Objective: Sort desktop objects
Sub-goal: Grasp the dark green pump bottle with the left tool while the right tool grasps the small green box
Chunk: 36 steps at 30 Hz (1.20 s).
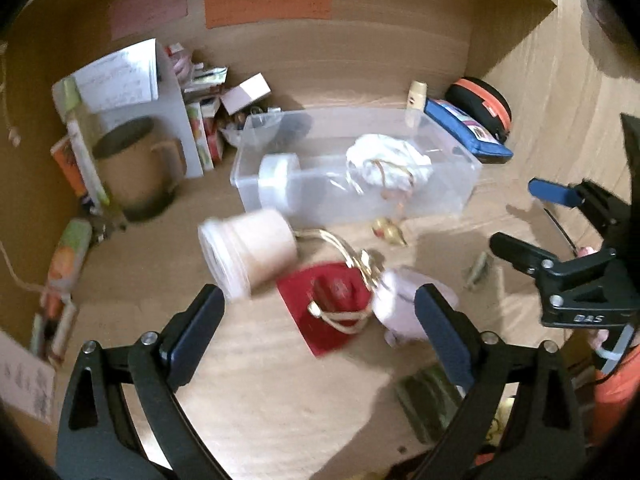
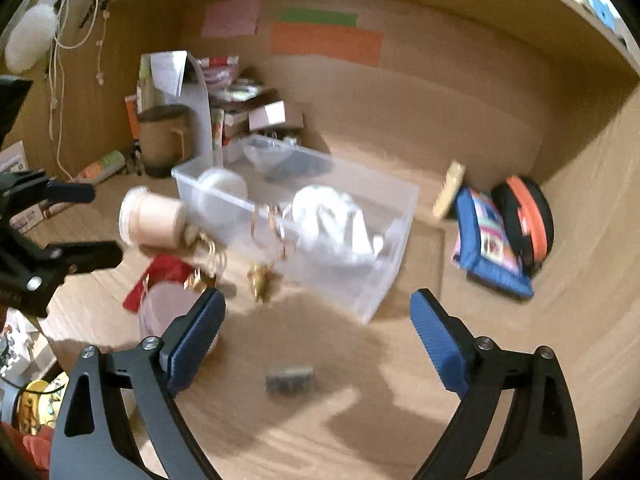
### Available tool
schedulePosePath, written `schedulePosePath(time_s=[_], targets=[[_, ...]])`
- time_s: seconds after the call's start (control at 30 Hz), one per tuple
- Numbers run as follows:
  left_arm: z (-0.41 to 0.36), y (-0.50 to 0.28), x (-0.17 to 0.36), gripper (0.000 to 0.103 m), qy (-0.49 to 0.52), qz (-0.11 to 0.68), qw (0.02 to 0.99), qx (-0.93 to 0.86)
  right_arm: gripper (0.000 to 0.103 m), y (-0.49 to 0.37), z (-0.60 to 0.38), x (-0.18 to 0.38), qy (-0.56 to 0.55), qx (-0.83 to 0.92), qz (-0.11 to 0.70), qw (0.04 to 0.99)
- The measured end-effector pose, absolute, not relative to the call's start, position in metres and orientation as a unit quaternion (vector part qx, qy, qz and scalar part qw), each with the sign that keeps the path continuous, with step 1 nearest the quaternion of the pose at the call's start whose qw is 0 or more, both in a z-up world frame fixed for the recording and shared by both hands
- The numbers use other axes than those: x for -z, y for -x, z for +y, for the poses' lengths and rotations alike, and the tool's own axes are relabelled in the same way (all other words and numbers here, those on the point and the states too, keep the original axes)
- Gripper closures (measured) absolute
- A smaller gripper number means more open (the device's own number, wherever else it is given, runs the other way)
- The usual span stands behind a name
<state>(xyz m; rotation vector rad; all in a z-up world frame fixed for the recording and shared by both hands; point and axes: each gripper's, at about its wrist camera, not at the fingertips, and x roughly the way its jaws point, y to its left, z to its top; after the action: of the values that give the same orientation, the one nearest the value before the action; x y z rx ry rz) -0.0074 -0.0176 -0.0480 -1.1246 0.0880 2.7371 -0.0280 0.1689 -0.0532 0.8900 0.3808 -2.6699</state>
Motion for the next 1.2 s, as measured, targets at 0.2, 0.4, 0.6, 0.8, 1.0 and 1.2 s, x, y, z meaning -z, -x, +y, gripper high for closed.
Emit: schedulePosePath(time_s=[0.2,0.4,0.6,0.8,1.0,1.2], targets=[[0.0,-0.027,0.059,0.006,0.375,0.016,0.102,-0.921,0.011,0.015,0.181,0.077,-0.33,0.928,0.113,0.131],[0.021,-0.04,0.087,0.006,0.402,0.015,0.119,-0.908,0.011,0.005,0.19,0.093,-0.333,0.93,0.083,0.132],[0.022,-0.04,0.107,0.006,0.419,0.0,0.098,-0.903,0.012,0.009,0.188,0.106,-0.342,0.927,0.078,0.134],[0.017,-0.036,0.116,0.028,0.42,-0.016,0.064,-0.905,0.018,0.015,0.182,0.113,-0.343,0.927,0.077,0.129],[0.018,-0.038,0.116,0.05,0.409,-0.002,0.058,-0.911,0.042,0.024,0.183,0.119,-0.364,0.919,0.058,0.139],[0.012,-0.042,0.116,0.062,0.4,-0.007,0.058,-0.914,0.055,0.028,0.182,0.128,-0.378,0.913,0.053,0.145]])
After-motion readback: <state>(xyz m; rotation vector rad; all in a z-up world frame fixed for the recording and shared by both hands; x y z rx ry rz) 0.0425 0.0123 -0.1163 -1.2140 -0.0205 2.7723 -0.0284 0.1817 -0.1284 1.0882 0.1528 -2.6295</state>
